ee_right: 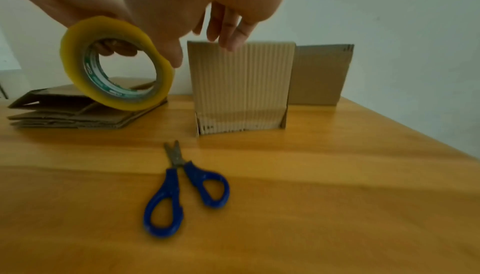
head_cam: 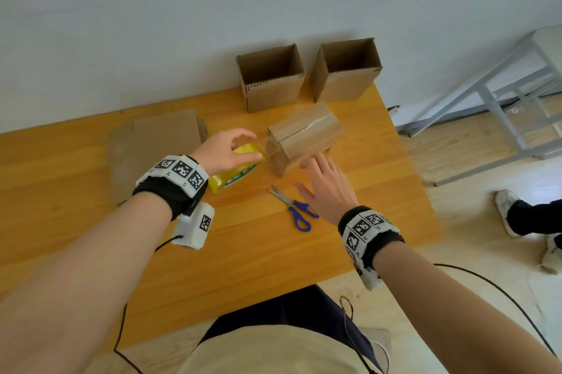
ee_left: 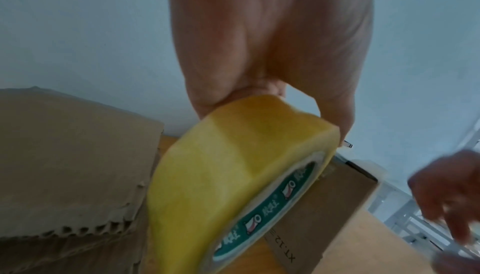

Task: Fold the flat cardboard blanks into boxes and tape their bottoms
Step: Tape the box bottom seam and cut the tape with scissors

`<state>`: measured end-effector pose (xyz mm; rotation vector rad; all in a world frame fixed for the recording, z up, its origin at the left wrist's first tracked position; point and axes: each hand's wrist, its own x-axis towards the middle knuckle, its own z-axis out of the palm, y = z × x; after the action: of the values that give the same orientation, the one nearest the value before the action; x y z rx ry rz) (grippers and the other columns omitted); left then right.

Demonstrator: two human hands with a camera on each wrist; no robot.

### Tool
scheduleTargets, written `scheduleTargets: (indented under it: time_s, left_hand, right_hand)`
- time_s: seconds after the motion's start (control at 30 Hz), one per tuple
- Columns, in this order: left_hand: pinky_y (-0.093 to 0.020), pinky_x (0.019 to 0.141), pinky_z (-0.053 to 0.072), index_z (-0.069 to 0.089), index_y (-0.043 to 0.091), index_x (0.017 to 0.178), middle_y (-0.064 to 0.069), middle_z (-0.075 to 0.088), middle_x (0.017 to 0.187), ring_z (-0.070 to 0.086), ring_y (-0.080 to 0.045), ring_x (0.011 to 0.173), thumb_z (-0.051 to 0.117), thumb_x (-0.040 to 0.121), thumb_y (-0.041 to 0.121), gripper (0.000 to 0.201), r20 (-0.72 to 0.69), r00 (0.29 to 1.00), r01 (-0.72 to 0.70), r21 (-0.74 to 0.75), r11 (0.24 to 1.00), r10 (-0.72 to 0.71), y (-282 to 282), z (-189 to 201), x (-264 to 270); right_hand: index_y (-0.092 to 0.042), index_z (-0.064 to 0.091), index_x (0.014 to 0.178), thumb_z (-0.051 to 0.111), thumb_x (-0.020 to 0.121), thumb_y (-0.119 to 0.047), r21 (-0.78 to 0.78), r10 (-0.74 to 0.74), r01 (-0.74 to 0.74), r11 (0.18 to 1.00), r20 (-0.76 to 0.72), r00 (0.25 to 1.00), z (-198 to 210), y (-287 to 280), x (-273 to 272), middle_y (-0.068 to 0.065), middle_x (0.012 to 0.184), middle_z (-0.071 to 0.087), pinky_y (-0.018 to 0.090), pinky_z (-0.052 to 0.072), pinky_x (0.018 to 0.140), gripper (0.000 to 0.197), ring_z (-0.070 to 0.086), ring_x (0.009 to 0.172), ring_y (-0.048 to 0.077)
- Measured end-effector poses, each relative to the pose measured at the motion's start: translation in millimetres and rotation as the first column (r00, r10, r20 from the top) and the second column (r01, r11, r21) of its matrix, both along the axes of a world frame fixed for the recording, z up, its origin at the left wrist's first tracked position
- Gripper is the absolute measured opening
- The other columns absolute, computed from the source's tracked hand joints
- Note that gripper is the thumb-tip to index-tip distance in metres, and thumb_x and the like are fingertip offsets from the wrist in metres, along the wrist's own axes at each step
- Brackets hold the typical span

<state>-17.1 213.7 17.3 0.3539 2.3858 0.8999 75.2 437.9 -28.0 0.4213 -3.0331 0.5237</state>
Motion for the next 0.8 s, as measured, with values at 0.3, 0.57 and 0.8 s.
scheduleTargets:
  time_s: [0.3, 0.57, 0.8]
  left_hand:
    - [-0.029, 0.101, 0.033, 0.051, 0.013, 0.131, -0.006, 0.05, 0.138, 0.045, -0.021, 0.129, 0.061, 0.089, 0.029, 0.046, -0.018, 0.998, 0.061, -0.03, 0.998, -0.062, 2.9, -1.5, -2.7]
    - [-0.031, 0.102, 0.036, 0.05, 0.014, 0.131, -0.005, 0.05, 0.137, 0.045, -0.02, 0.127, 0.059, 0.091, 0.023, 0.043, -0.004, 0.999, 0.038, -0.001, 0.999, -0.038, 0.8, -1.5, -0.2]
    - [-0.03, 0.099, 0.04, 0.047, 0.014, 0.136, -0.006, 0.05, 0.137, 0.048, -0.02, 0.123, 0.059, 0.09, 0.018, 0.047, 0.037, 0.999, 0.013, -0.01, 1.0, -0.013, 2.1, 0.6, 0.8]
  right_hand:
    - [-0.008, 0.051, 0.115, 0.055, 0.094, -0.033, 0.155, -0.17, 0.107, 0.982, 0.494, 0.853, -44.3, 2.1, 35.8, 0.005, 0.115, 0.051, 0.032, 0.044, 0.075, 0.033, 0.048, 0.109, 0.023]
    - [-0.005, 0.049, 0.12, 0.055, 0.094, -0.029, 0.192, -0.216, 0.133, 0.972, 0.521, 0.826, -51.3, -6.5, 34.8, 0.008, 0.12, 0.051, 0.034, 0.047, 0.082, 0.035, 0.048, 0.113, 0.024]
    - [-0.003, 0.049, 0.114, 0.049, 0.097, -0.025, 0.262, -0.235, 0.101, 0.96, 0.553, 0.8, -38.9, -4.2, 34.5, 0.011, 0.112, 0.057, 0.034, 0.044, 0.067, 0.028, 0.06, 0.099, 0.029]
